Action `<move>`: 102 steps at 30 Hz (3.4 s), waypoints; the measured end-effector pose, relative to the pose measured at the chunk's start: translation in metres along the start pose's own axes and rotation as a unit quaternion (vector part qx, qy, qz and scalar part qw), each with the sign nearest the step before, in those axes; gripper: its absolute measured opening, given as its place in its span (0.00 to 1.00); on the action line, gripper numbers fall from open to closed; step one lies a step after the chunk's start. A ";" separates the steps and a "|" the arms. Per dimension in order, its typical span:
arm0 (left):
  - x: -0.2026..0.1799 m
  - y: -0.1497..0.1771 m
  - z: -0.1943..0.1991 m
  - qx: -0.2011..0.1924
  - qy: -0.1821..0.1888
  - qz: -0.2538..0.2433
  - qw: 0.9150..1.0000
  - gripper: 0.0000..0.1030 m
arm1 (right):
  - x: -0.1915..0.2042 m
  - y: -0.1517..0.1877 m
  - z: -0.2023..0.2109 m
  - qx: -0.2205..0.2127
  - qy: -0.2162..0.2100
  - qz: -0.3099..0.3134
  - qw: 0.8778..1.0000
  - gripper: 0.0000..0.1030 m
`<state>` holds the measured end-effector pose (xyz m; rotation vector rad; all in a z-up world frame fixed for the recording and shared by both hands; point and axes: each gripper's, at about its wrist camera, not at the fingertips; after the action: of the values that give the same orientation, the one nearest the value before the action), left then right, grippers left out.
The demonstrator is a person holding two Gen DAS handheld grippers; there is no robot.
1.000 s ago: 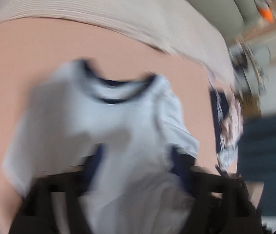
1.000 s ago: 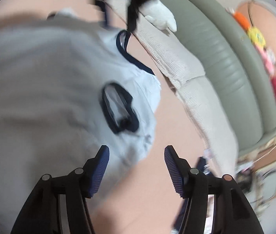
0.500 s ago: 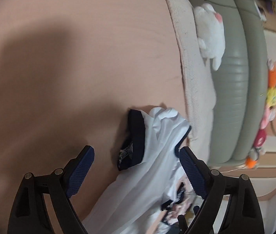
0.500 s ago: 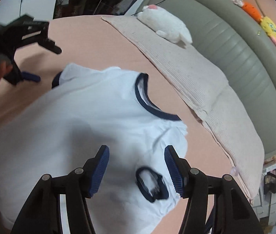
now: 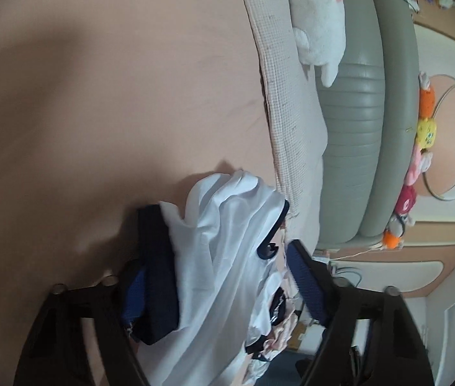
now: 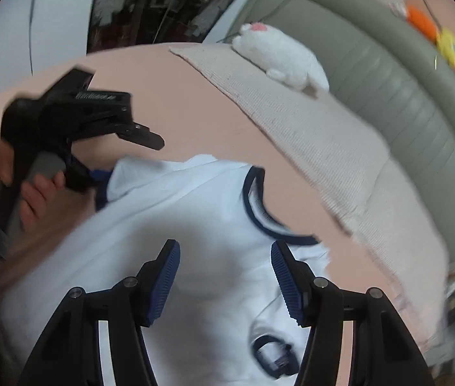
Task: Fold clothes
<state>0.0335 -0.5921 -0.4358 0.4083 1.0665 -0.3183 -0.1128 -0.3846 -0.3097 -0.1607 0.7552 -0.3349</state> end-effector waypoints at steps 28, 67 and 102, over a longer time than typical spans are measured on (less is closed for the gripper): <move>-0.051 0.026 0.008 -0.051 -0.044 -0.208 0.976 0.07 | -0.040 -0.201 -0.141 0.413 -0.280 -0.194 0.845 0.58; -0.051 0.031 0.015 -0.009 -0.122 -0.148 0.981 0.86 | -0.010 -0.147 -0.133 0.394 -0.259 -0.150 0.869 0.07; -0.026 0.012 -0.012 0.020 -0.131 -0.108 0.985 0.10 | 0.075 -0.162 -0.103 0.284 -0.280 0.065 0.915 0.05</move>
<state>0.0175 -0.5748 -0.4158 0.2779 0.8483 -0.5713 -0.1723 -0.5646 -0.3897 0.3354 0.0775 -0.3459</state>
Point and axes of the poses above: each gripper's, at about its wrist camera, not at the fingertips, and z roughly against the way its jaws point, x to its left, y to its underside, and after that the axes turned 14 degrees about x, right-handed
